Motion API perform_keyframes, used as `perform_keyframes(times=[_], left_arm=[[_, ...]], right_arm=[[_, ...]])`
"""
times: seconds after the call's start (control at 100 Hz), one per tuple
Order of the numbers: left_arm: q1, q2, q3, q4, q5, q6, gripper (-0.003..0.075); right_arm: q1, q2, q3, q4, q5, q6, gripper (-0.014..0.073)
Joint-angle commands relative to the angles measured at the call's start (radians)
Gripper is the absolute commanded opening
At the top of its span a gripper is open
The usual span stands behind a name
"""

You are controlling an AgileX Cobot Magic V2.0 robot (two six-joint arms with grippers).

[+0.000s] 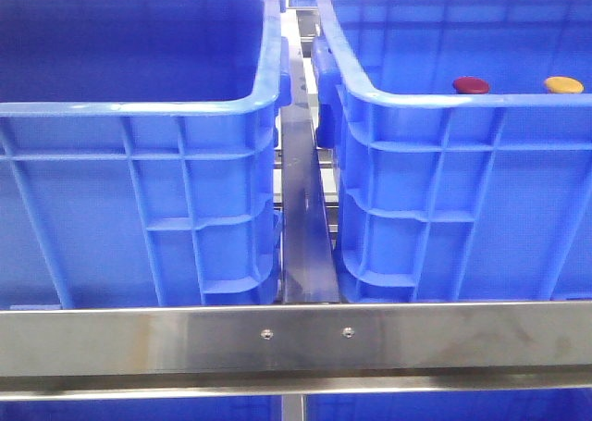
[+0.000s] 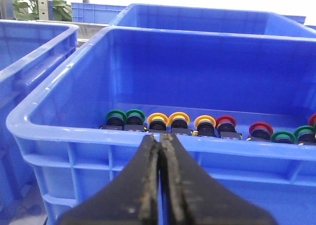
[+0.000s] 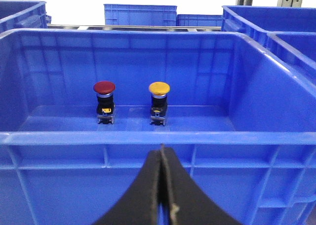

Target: Pick red and yellow buttons and place in box

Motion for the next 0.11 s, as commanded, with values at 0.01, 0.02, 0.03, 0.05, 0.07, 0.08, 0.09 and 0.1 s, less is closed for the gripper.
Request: perform_keyframes(times=[0.01,0.02,0.03,0.05,0.07,0.08,0.09,0.1], left_arm=[[0.003,-0.03,0.053,-0.002,-0.074,-0.009,-0.002],[0.003,-0.03,0.053,-0.002,-0.074,-0.009,-0.002],[0.003,-0.03,0.053,-0.002,-0.074,-0.009,-0.002],[0.003,-0.03,0.053,-0.002,-0.074,-0.009,-0.002],[0.003,-0.03,0.053,-0.002,-0.074,-0.009,-0.002],[0.003,-0.03,0.053,-0.002,-0.074,-0.009,-0.002],[0.003,-0.03,0.053,-0.002,-0.074,-0.009,-0.002],[0.003,-0.03,0.053,-0.002,-0.074,-0.009,-0.002]], right_arm=[[-0.006,-0.024,-0.017,-0.01,-0.071,0.001,-0.0069],[-0.006,-0.024,-0.017,-0.01,-0.071,0.001,-0.0069],[-0.006,-0.024,-0.017,-0.01,-0.071,0.001,-0.0069],[-0.006,-0.024,-0.017,-0.01,-0.071,0.001,-0.0069],[-0.006,-0.024,-0.017,-0.01,-0.071,0.001,-0.0069],[-0.006,-0.024,-0.017,-0.01,-0.071,0.001,-0.0069],[-0.006,-0.024,-0.017,-0.01,-0.071,0.001,-0.0069],[-0.006,-0.024,-0.017,-0.01,-0.071,0.001,-0.0069]])
